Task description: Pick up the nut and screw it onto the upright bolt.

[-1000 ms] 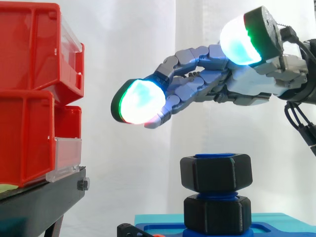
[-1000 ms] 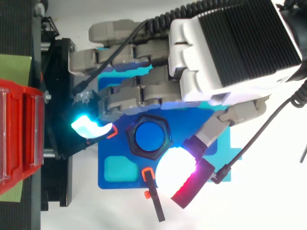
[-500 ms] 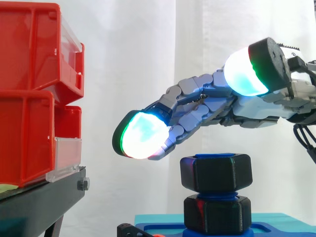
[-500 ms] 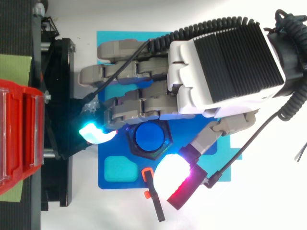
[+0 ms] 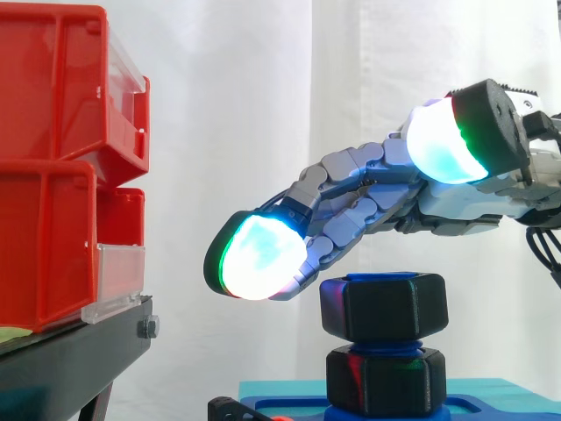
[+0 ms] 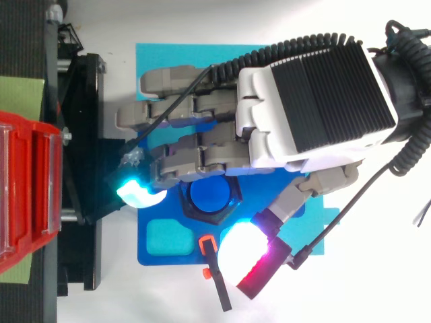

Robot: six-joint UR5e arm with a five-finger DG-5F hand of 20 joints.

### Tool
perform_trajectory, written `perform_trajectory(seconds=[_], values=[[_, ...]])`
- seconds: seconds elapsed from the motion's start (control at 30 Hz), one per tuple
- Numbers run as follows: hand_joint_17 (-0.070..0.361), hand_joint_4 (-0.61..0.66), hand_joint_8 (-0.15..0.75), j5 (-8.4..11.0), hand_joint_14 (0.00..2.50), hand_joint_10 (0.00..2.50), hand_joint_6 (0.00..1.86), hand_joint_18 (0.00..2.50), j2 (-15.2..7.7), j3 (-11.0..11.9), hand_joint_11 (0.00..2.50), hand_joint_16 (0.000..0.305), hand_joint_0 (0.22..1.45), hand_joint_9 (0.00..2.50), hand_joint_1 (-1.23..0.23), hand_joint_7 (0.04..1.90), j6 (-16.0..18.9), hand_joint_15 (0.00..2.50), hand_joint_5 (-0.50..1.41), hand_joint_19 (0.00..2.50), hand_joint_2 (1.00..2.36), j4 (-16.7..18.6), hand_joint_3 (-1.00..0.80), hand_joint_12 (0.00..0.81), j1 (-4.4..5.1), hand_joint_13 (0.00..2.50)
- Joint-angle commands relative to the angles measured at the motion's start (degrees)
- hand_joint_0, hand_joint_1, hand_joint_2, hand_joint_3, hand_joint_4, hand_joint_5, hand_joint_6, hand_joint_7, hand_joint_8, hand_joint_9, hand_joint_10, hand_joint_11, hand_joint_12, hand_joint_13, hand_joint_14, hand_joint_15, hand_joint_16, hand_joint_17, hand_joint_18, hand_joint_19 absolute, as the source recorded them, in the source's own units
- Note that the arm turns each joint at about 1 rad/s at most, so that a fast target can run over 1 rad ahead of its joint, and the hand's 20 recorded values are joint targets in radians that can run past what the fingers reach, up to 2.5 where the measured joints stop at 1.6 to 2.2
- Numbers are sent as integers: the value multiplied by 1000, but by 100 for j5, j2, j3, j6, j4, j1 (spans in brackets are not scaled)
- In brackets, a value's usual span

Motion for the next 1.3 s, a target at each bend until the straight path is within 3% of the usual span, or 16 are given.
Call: perform_trajectory(seconds=[0.0, 0.23, 0.3, 0.73, 1.0, 1.27], values=[[88, 197, 232, -17, 0, 0, 502, 0, 2, 0, 0, 39, 502, 378, -84, 674, 0, 0, -178, 0, 1000, -17, -500, 313, 3, 148], [82, 209, 236, -175, 0, 0, 502, 0, 2, 0, 0, 37, 504, 388, -97, 678, -193, 0, -175, 0, 1000, -123, -500, 311, -6, 167], [82, 211, 238, -325, 0, 0, 502, 0, 2, 0, 0, 36, 505, 389, -100, 681, -193, 0, -175, 0, 1000, -140, -500, 310, -33, 175], [79, 215, 247, -342, 0, 0, 502, 0, 2, 0, 0, 35, 507, 430, -116, 708, -193, 0, -169, 0, 1000, -149, -500, 305, -103, 199], [77, 217, 251, -474, 0, 0, 502, 0, 2, 0, 0, 34, 509, 439, -133, 719, -193, 0, -166, 0, 1000, -140, -500, 302, -182, 222], [75, 214, 255, -483, 0, 0, 503, 0, 2, 0, 0, 33, 512, 457, -168, 825, -193, 0, -162, 0, 1000, -123, -500, 301, -208, 247]])
